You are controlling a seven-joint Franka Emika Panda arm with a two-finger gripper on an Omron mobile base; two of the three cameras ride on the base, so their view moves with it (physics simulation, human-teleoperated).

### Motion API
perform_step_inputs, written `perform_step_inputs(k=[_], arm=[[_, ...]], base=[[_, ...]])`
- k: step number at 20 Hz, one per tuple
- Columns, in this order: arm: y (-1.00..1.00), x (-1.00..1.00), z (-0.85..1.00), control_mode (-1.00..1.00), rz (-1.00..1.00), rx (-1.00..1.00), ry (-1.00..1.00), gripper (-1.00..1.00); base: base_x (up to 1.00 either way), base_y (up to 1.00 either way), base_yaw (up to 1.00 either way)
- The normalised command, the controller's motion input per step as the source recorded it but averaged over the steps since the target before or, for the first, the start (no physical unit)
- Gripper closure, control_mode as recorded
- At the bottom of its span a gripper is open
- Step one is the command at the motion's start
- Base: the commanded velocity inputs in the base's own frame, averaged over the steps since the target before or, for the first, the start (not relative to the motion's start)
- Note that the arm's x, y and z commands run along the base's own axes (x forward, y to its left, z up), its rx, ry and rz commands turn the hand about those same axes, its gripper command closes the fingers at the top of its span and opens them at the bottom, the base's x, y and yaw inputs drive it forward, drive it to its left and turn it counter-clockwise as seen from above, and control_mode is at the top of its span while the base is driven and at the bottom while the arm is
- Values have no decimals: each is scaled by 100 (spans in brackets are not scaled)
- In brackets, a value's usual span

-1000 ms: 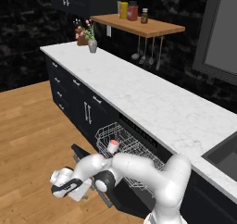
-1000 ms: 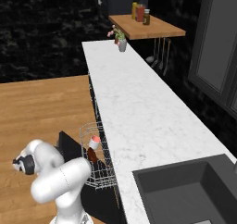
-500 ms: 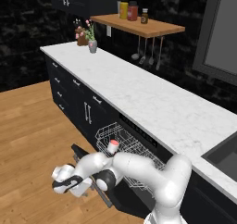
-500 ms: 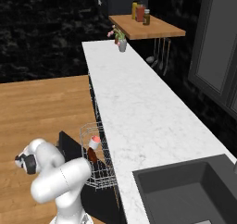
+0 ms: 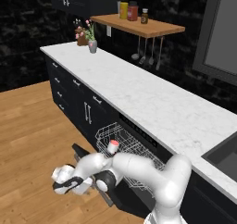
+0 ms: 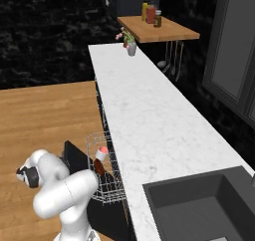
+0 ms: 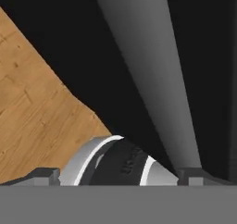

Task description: Pick up the cup and bowl from the counter, place them in the dishwasher, and close the dishwasher door.

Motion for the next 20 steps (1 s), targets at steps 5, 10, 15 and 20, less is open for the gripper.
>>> perform_step_inputs(k=[5,10,15,20], arm=[[-100,24,-99,-100,44,-32,24,-100],[-100,35,-99,-100,42,-32,36,-100],[-100,32,-79,-100,36,-29,38,-100],[-100,34,-37,-100,23,-21,32,-100]], base=[[0,0,0],[0,0,0],[0,0,0],[0,0,0]])
